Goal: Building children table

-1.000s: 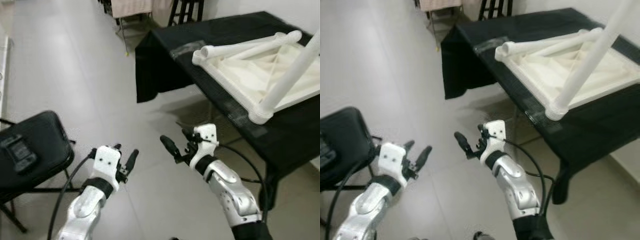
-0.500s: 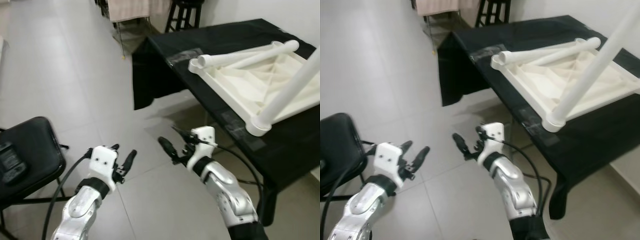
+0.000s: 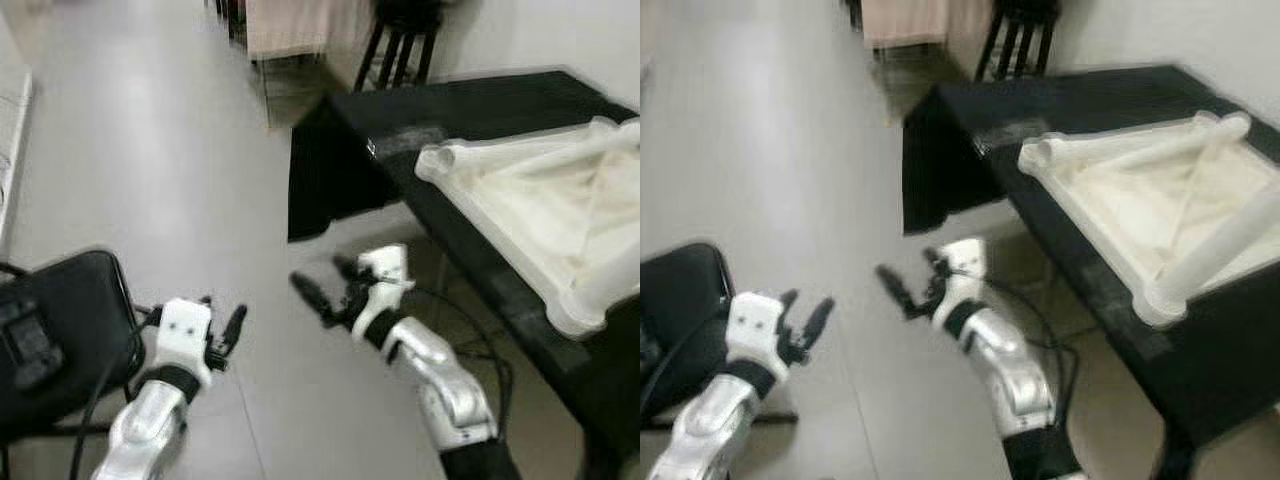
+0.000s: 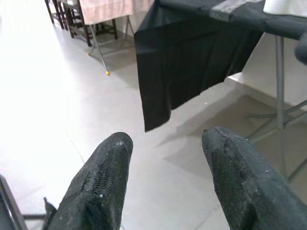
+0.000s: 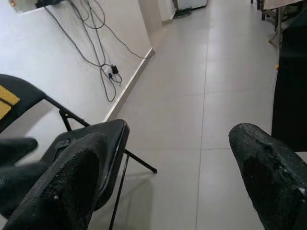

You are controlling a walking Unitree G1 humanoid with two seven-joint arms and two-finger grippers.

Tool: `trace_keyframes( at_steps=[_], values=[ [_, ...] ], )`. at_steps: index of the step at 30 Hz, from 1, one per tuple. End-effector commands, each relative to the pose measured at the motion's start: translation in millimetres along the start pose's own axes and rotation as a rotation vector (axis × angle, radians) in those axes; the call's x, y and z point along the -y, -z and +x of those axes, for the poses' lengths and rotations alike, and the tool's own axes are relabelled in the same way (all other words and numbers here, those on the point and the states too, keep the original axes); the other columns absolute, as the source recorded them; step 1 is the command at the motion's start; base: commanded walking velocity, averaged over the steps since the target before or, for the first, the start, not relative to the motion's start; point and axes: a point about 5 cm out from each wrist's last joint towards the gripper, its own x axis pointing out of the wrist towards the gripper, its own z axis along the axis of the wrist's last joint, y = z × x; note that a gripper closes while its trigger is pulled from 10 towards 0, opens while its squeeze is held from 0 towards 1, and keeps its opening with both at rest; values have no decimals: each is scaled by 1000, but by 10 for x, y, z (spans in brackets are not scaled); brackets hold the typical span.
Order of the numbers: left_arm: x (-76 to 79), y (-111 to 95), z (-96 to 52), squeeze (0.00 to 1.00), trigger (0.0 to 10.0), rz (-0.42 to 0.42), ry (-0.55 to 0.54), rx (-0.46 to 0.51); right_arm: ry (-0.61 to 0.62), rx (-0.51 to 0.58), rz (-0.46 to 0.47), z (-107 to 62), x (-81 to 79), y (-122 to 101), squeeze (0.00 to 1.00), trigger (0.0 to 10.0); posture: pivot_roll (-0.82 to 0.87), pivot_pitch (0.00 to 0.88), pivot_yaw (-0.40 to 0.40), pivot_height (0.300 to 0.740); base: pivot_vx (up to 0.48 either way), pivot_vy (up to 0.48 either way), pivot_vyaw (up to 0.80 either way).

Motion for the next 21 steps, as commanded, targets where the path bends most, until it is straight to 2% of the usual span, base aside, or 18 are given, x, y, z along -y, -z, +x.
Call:
trace_keyframes(
  at_steps=[1,15,21],
  values=[
    [88,-5,-1,0,10000,-22,33,8,45,-28,8,-74,105,61,0,10000,35,200,-80,740,292,0,0],
    [87,-8,1,0,10000,-23,38,10,47,-30,9,-72,108,59,0,10000,34,201,-80,740,288,0,0],
    [89,-9,2,0,10000,-24,40,10,34,-22,7,-71,98,47,0,10000,37,200,-79,740,281,0,-754]
  ],
)
